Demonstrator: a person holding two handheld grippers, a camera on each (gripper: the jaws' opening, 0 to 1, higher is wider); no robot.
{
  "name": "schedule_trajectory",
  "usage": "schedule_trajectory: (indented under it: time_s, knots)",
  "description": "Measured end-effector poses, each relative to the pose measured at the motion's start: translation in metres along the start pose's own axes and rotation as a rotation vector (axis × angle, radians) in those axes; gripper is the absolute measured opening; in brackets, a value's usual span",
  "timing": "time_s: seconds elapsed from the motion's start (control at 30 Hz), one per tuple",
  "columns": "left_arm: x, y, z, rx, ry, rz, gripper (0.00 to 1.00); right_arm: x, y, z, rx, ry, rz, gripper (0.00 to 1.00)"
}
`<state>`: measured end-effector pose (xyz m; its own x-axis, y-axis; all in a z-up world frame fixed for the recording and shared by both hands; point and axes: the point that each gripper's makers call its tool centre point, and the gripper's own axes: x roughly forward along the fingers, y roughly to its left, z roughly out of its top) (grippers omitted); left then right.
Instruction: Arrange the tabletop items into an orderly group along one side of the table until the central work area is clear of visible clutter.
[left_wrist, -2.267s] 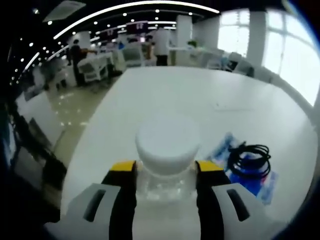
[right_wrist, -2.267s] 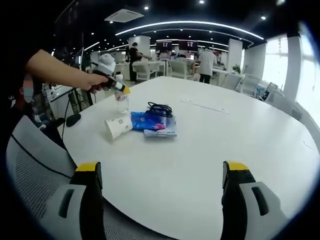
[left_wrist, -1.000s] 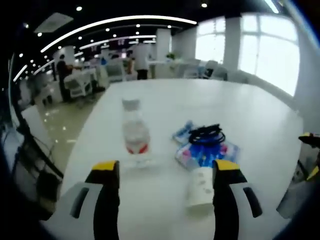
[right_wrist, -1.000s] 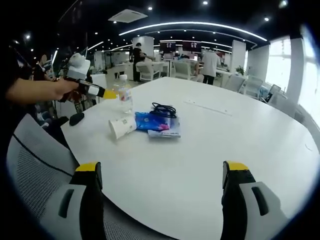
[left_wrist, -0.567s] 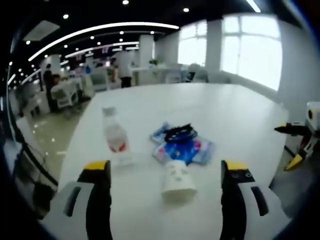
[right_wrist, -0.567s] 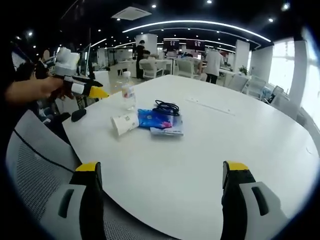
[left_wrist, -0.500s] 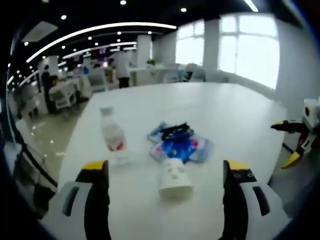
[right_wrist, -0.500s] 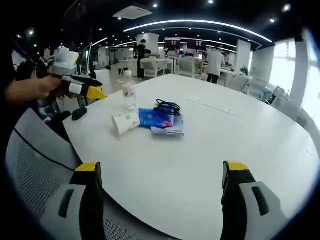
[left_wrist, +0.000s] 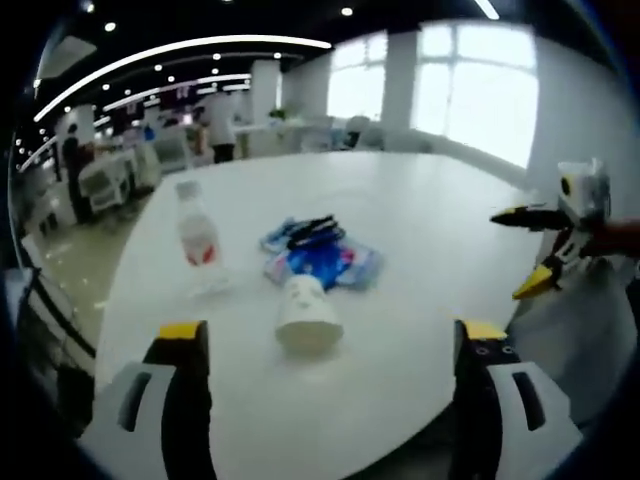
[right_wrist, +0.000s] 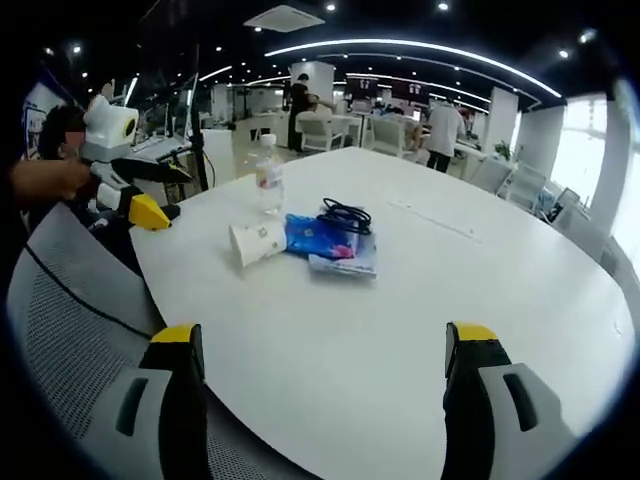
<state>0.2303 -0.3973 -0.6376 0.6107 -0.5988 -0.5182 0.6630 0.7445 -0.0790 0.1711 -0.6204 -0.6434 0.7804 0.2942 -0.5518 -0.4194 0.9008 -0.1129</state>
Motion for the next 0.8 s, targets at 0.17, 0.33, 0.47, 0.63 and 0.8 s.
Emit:
schedule_trajectory:
  time_s: [0.17,0.33,0.47,0.63,0.8]
  knots:
    - [-0.007,-0.006,0.001,-0.037,-0.012,-0.02,1.0,0.009,0.003,0.01,-0.049,-0.012,0.025,1.0]
    - [-0.014,-0.01,0.002,0.01,-0.017,-0.009,1.0,0.019,0.002,0.017,-0.089,-0.016,0.04,1.0]
    - [-0.017,-0.007,-0.006,0.048,0.013,-0.005,1.0,0.028,0.002,0.024,-0.124,-0.019,0.053,1.0]
    - [-0.021,-0.002,-0.004,0.027,-0.004,0.002,0.99,0.039,0.0,0.029,-0.167,-0.018,0.065,1.0]
    - [-0.022,-0.004,-0.013,0.035,-0.001,-0.003,1.0,0.05,-0.005,0.04,-0.242,-0.028,0.062,1.0]
